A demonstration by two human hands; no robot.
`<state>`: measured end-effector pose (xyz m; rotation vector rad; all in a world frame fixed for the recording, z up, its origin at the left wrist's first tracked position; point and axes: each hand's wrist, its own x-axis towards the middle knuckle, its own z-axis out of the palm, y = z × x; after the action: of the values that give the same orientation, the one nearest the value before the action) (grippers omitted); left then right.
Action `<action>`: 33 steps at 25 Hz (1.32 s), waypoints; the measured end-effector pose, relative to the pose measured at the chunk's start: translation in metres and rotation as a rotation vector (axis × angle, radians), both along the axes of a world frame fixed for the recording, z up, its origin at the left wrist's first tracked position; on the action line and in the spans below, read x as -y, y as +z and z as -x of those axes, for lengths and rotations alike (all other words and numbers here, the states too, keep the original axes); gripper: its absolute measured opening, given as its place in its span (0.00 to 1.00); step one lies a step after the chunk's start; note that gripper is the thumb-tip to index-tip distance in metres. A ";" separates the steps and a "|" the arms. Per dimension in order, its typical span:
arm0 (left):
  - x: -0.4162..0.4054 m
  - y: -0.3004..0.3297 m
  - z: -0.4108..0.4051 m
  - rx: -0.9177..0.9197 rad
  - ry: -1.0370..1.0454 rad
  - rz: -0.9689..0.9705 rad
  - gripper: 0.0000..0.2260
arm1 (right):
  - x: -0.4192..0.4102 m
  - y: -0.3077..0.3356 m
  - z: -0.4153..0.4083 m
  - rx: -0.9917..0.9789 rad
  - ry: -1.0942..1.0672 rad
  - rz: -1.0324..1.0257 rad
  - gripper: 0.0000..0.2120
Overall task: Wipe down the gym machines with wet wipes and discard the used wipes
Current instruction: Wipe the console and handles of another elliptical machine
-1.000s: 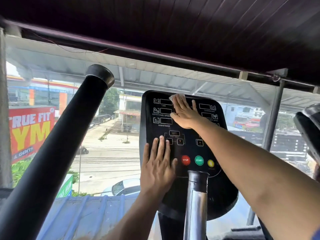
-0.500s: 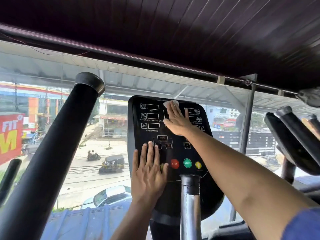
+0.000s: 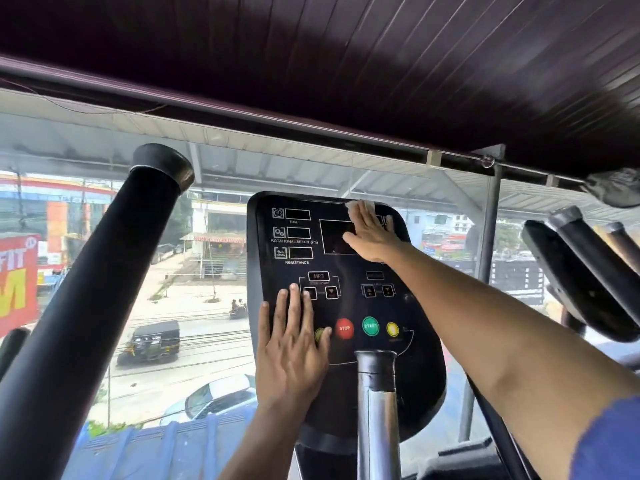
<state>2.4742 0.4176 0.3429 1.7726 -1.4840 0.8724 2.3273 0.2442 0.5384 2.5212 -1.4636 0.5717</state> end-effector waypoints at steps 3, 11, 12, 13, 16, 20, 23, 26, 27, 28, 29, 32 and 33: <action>0.001 -0.001 0.000 0.008 0.004 0.027 0.31 | 0.001 -0.011 -0.002 -0.071 0.125 0.087 0.38; 0.000 0.000 0.000 0.013 0.003 -0.006 0.31 | 0.029 -0.017 0.062 0.130 -0.139 -0.076 0.33; 0.001 0.001 0.000 0.011 -0.002 -0.016 0.31 | 0.031 -0.016 0.063 0.131 -0.147 -0.087 0.33; 0.001 0.002 0.000 0.014 -0.003 -0.020 0.31 | 0.030 -0.015 0.062 0.131 -0.140 -0.095 0.34; 0.000 0.001 0.000 0.032 0.012 -0.019 0.32 | 0.015 -0.015 0.038 0.080 -0.031 -0.048 0.37; -0.002 0.003 -0.001 0.037 0.016 -0.047 0.33 | -0.004 -0.018 -0.003 -0.079 0.199 0.040 0.38; -0.002 0.002 -0.001 0.040 0.014 -0.047 0.33 | 0.001 -0.021 0.017 0.018 0.048 0.009 0.35; -0.002 0.002 -0.001 0.037 0.014 -0.039 0.33 | 0.008 -0.027 0.043 0.188 -0.231 -0.105 0.35; -0.002 0.002 -0.001 0.037 0.012 -0.035 0.33 | 0.009 -0.029 0.045 0.209 -0.259 -0.133 0.36; -0.002 0.002 -0.001 0.037 0.009 -0.031 0.33 | 0.007 -0.030 0.045 0.219 -0.260 -0.149 0.37; -0.002 0.002 0.000 0.033 0.005 -0.029 0.33 | 0.005 -0.031 0.043 0.221 -0.245 -0.157 0.38; -0.003 0.003 -0.001 0.024 0.003 -0.042 0.33 | -0.007 -0.029 0.033 0.156 -0.140 -0.158 0.38; -0.003 0.003 -0.001 0.026 0.005 -0.039 0.33 | -0.012 -0.028 0.030 0.121 -0.107 -0.139 0.38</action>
<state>2.4750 0.4207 0.3461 1.8002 -1.5235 0.8769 2.2976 0.2565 0.5103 2.5306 -1.7253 0.6347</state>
